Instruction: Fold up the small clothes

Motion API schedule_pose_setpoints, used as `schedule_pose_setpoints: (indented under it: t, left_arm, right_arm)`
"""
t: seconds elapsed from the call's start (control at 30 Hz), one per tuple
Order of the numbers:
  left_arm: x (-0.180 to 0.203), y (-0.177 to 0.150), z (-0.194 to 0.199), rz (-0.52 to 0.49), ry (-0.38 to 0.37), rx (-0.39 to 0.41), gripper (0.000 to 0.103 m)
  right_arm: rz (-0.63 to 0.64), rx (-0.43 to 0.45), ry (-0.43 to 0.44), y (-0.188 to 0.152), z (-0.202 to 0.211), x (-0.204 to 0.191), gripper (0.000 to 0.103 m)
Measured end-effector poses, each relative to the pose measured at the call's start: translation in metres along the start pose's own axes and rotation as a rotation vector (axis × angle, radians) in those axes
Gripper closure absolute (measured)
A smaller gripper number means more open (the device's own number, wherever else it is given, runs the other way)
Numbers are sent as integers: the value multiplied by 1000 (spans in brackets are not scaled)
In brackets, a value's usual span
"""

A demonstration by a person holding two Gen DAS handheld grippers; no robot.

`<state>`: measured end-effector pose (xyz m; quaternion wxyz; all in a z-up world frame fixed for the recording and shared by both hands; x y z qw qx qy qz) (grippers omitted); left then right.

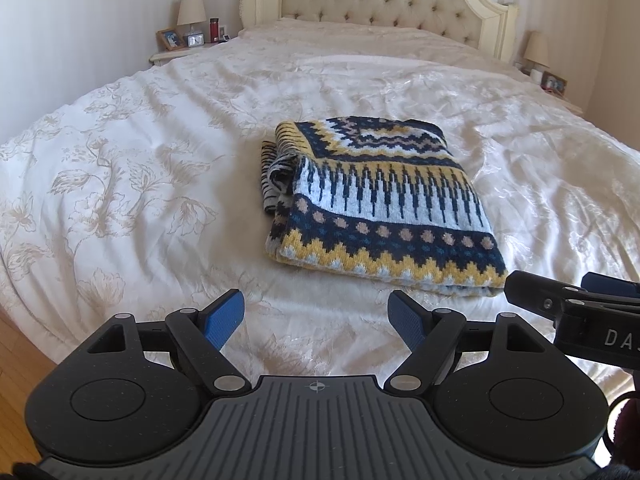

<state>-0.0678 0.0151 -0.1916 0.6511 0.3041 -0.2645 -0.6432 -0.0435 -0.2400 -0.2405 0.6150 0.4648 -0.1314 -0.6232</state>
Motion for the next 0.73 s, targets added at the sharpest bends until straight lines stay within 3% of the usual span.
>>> schedule_pose_setpoints:
  t: [0.73]
  left_arm:
    - [-7, 3, -5, -4, 8, 6, 25]
  right_arm:
    - [-16, -19, 8, -1, -8, 0, 1]
Point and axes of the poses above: each gripper's, at about its wrist camera, not at the fingertips, and z roughly against the way its jaws point, x to its right, y to its top, the point moved 4 cm from there along -z, roughly the way its jaws point, and after that the axes turned 5 degrees about -z, right-handed, at the moved point
